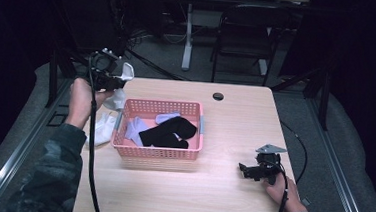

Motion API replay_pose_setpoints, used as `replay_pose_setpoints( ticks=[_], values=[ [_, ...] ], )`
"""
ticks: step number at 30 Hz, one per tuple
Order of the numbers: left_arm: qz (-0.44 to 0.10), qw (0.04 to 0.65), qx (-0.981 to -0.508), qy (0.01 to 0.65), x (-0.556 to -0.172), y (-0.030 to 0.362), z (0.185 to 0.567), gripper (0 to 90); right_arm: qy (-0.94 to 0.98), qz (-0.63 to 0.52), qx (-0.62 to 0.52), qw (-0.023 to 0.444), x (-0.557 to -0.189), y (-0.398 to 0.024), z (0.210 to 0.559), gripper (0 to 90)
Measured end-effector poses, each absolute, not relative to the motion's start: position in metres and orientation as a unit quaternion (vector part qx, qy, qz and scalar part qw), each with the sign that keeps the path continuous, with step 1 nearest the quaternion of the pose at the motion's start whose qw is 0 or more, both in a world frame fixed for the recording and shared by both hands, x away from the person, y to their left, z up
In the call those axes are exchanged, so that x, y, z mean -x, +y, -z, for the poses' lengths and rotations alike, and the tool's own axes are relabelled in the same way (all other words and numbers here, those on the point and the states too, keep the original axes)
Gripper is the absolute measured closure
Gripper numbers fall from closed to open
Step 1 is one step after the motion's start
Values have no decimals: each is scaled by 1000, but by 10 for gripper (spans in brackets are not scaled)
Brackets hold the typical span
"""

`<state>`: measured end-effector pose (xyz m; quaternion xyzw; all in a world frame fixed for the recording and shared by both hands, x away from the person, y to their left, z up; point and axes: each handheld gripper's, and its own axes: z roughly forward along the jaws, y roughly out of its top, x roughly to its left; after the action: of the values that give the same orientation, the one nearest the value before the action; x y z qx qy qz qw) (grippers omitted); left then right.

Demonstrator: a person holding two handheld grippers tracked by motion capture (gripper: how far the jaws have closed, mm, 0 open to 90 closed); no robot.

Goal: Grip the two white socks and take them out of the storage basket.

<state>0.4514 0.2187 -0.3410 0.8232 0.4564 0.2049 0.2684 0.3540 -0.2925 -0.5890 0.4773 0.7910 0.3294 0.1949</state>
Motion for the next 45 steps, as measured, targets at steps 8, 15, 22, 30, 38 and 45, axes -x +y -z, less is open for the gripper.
replay_pose_setpoints(
  ticks=[8,15,22,30,38,45],
  values=[
    [-208,257,-804,494,-449,253,346,847,791,-332,-476,195,-355,-292,589,0],
    [-200,240,-794,521,-446,279,362,848,791,-332,-476,195,-355,-292,589,0],
    [-177,234,-785,546,-448,300,391,848,790,-332,-477,196,-354,-292,589,0],
    [-148,224,-783,561,-452,307,429,848,790,-332,-477,196,-354,-292,589,0],
    [-112,229,-766,590,-457,317,461,846,790,-332,-477,196,-354,-292,589,0],
    [-76,229,-752,614,-468,323,488,842,790,-331,-477,196,-354,-292,589,0]
  ],
)
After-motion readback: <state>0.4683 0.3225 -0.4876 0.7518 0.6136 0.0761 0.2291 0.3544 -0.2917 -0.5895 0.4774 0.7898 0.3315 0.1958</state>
